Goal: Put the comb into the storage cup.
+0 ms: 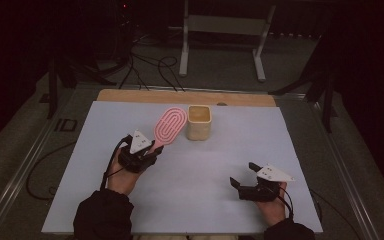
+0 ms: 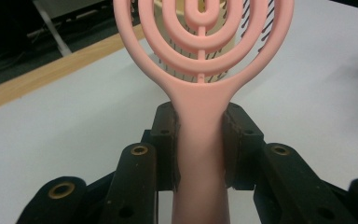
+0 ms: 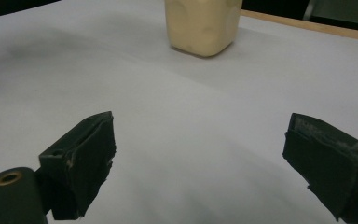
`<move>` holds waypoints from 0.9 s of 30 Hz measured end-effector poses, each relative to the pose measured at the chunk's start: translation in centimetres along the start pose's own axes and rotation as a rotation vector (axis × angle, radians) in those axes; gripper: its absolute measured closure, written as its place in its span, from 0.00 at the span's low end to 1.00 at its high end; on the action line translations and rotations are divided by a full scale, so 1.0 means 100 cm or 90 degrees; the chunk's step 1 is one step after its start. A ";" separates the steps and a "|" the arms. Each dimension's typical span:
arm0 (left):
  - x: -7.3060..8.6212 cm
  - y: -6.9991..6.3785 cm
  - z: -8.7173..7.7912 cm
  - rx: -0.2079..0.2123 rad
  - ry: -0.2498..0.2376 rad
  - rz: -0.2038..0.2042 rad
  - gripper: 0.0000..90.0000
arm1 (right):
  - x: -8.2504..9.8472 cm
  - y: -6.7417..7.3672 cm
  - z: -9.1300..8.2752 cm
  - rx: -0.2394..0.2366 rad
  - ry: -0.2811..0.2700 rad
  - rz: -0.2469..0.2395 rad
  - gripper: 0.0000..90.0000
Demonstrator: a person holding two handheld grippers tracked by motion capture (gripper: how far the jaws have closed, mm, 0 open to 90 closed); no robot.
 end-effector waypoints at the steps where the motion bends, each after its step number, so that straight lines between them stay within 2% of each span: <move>1: -0.001 -0.001 0.000 -0.002 0.000 0.009 0.77 | 0.000 0.001 0.000 -0.002 0.002 0.003 0.10; 4: -0.003 -0.004 0.002 0.001 -0.004 0.017 0.77 | -0.001 0.002 0.001 -0.006 0.004 0.005 0.10; 6: -0.007 -0.008 0.003 0.005 -0.008 0.034 0.77 | -0.001 0.003 0.002 -0.004 0.010 -0.001 0.10; 10: -0.012 -0.014 0.002 0.016 -0.015 0.054 0.77 | -0.005 0.002 0.000 0.000 -0.002 0.008 0.10; 13: -0.014 -0.018 0.001 0.024 -0.018 0.072 0.77 | -0.015 -0.001 -0.006 0.001 -0.024 0.036 0.09; 16: -0.016 -0.022 0.002 0.030 -0.020 0.078 0.77 | -0.024 -0.003 -0.010 0.003 -0.042 0.057 0.08; 19: -0.018 -0.027 0.004 0.031 -0.026 0.096 0.77 | -0.032 -0.002 -0.009 -0.009 -0.050 0.069 0.08; 22: -0.021 -0.030 0.006 0.034 -0.031 0.100 0.77 | -0.038 0.002 -0.005 -0.021 -0.054 0.072 0.08; 27: -0.025 -0.035 0.006 0.038 -0.043 0.104 0.77 | -0.053 0.010 0.003 -0.029 -0.051 0.053 0.08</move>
Point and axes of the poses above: each handheld gripper's, and its own axes: z roughly forward along the jaws, x roughly out of its underside, y roughly to its left, the point moved 5 cm from there along z, roughly forward along the jaws, and after that the axes turned 6 degrees about -x, right-handed, at the moved point
